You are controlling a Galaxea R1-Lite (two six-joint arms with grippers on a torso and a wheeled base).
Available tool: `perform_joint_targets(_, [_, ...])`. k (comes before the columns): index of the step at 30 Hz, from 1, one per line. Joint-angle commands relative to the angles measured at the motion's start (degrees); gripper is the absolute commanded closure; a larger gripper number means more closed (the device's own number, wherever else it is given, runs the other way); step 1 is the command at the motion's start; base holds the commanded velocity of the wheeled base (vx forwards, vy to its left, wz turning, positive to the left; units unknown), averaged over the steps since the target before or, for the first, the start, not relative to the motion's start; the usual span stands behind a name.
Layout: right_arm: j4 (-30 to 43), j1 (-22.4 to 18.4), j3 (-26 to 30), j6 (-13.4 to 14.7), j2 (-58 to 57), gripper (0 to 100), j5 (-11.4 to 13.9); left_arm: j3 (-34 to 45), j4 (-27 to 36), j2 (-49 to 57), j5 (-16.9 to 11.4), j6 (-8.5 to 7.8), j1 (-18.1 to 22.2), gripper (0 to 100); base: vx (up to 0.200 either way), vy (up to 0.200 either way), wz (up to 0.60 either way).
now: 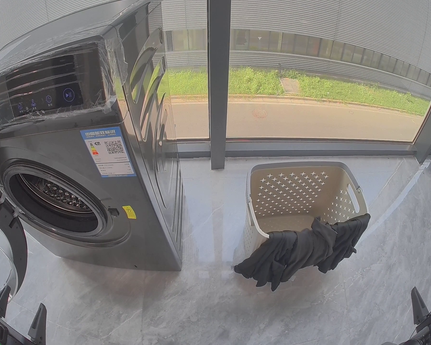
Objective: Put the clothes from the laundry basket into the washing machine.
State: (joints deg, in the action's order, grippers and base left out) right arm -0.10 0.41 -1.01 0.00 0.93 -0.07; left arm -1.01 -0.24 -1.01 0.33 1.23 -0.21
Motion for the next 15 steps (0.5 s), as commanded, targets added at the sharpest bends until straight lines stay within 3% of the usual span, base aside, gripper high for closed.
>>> perform_joint_targets(1, [0.01, 0.02, 1.01, 0.0, -0.93, 0, -0.01, 0.92, -0.02, 1.01, 0.02, 0.0, 0.03, 0, 0.0, -0.2, 0.0])
perform_joint_targets(15, [0.01, 0.02, 1.01, 0.0, -0.93, 0, -0.01, 0.92, -0.02, 1.01, 0.02, 0.09, 0.03, 0, 0.0, -0.2, 0.0])
